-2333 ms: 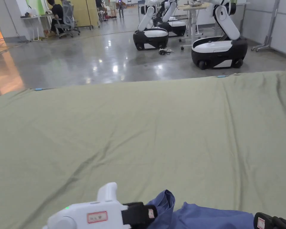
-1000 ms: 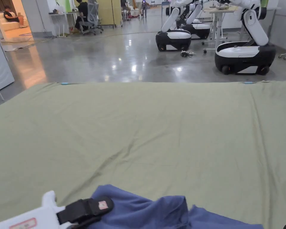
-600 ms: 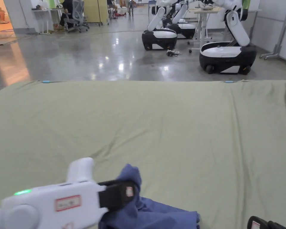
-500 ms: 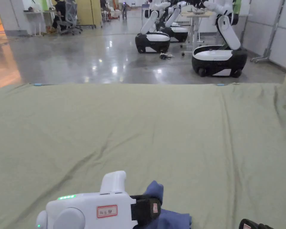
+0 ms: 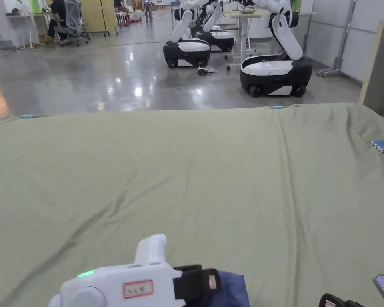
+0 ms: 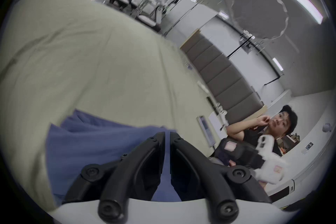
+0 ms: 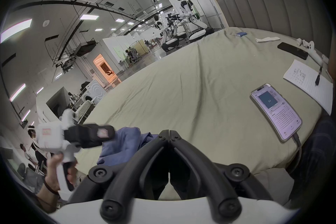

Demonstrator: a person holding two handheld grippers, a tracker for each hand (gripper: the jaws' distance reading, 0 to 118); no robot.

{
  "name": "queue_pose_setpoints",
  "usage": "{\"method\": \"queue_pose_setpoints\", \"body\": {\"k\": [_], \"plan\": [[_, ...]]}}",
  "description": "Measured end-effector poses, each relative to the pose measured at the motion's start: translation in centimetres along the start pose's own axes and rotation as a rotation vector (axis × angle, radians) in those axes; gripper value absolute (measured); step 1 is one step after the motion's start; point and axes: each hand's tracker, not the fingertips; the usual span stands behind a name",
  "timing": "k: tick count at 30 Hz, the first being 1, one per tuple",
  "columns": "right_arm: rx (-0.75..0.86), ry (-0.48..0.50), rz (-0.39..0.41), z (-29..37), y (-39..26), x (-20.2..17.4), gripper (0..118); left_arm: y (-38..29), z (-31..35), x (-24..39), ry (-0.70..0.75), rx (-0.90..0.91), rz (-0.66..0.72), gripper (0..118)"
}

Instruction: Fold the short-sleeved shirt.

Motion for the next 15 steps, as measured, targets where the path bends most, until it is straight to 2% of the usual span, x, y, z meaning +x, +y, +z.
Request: {"method": "queue_pose_setpoints", "body": {"k": [2,4,5,10,11,13,15], "plan": [[-0.009,0.008,0.011,0.0,-0.1,-0.5,0,-1.2,-3.2,-0.3,-0.015,-0.088,-0.021,9],[-0.031,0.012,0.041,-0.3,-0.4,-1.0,0,-2.6,-6.1,-0.4,0.063,-0.134,-0.040,9],[-0.042,0.016,0.057,-0.4,-0.5,-1.3,0,-2.8,-6.8,-0.7,0.072,-0.152,-0.032,4],[-0.170,0.095,0.152,-3.0,-1.7,-3.6,0,-1.4,-4.8,0.0,0.032,-0.087,-0.016,8],[-0.192,0.105,0.173,-4.0,-1.8,-4.1,0,-1.1,-3.6,0.1,0.020,-0.069,-0.021,23],[-0.248,0.148,0.206,-6.4,-1.9,-5.1,0,-0.3,0.0,0.4,-0.064,0.004,-0.055,64],[-0.302,0.176,0.211,-8.7,-1.9,-6.0,0,0.4,3.3,-0.1,-0.032,0.068,-0.070,68]]}}
